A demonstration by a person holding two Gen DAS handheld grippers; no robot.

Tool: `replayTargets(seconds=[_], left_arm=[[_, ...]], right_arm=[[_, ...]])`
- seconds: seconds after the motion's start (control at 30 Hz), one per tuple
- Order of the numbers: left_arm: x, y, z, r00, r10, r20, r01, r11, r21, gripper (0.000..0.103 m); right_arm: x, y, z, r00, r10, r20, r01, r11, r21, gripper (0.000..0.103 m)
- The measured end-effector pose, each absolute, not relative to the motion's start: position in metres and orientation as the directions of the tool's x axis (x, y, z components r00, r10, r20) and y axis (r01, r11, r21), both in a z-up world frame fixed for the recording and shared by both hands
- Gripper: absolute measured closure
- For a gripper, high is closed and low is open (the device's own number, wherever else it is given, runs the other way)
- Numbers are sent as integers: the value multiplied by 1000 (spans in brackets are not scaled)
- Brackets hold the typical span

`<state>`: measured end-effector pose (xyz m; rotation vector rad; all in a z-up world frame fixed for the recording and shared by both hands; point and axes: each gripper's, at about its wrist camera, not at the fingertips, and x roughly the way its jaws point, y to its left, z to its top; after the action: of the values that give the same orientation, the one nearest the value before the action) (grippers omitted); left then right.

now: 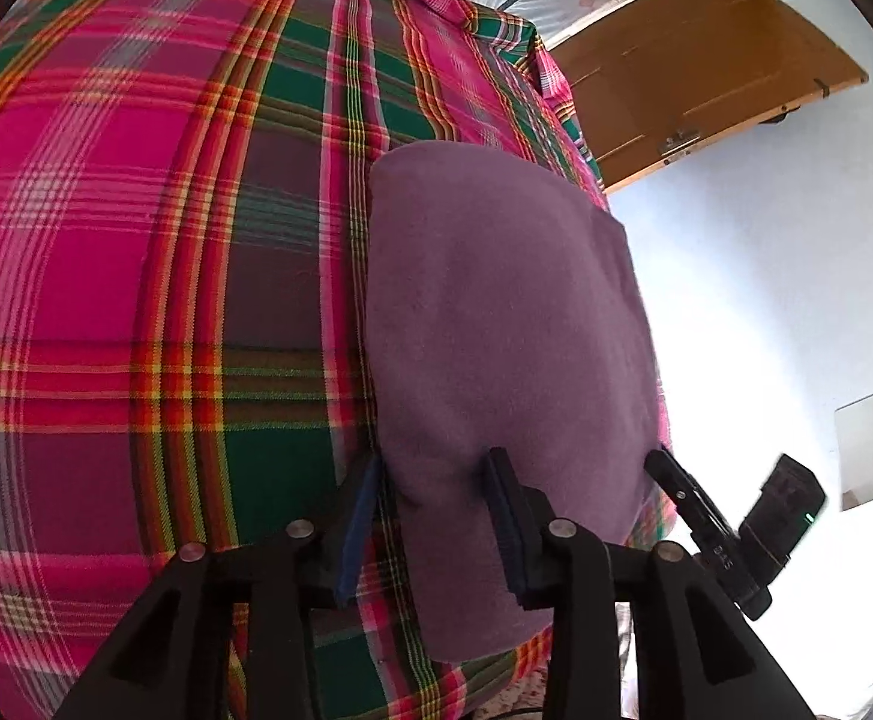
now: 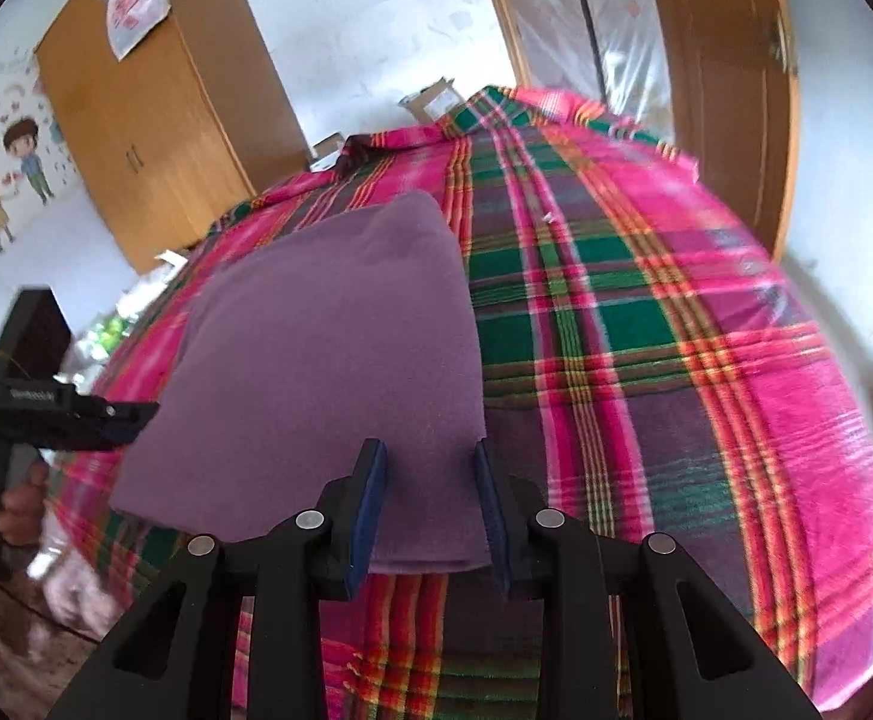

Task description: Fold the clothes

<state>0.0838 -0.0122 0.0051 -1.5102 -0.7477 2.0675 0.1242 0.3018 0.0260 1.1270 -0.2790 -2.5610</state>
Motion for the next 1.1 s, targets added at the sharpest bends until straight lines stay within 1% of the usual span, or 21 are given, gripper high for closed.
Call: replayTargets(seconds=[0.03, 0.07, 0.1, 0.17, 0.33, 0.5, 0.67, 1.1], left_arm=[[82, -14, 4, -277, 668, -691, -49, -728, -684, 63], [81, -15, 3, -272, 681, -680, -44, -715, -698, 59], [78, -17, 1, -267, 698, -664, -44, -698, -715, 58], [74, -19, 0, -262, 719, -644, -46, -676, -736, 54], [65, -21, -3, -238, 752, -615, -61, -644, -763, 52], [54, -31, -11, -196, 801, -566, -34, -583, -812, 50], [51, -40, -17, -183, 829, -529, -8, -539, -842, 49], [55, -63, -20, -163, 839, -520, 22, -524, -852, 49]], right_arm=[[117, 307, 24, -614, -389, -686, 207, -919, 336, 61], [111, 312, 23, -595, -407, -693, 198, -910, 365, 57], [105, 315, 22, -578, -427, -695, 195, -900, 391, 55], [95, 323, 21, -551, -479, -683, 192, -870, 454, 47], [74, 330, 17, -491, -554, -672, 216, -825, 523, 45], [50, 330, 11, -402, -618, -675, 238, -783, 575, 45], [35, 329, 10, -350, -658, -667, 264, -752, 604, 45], [12, 341, 8, -255, -728, -636, 271, -685, 676, 45]])
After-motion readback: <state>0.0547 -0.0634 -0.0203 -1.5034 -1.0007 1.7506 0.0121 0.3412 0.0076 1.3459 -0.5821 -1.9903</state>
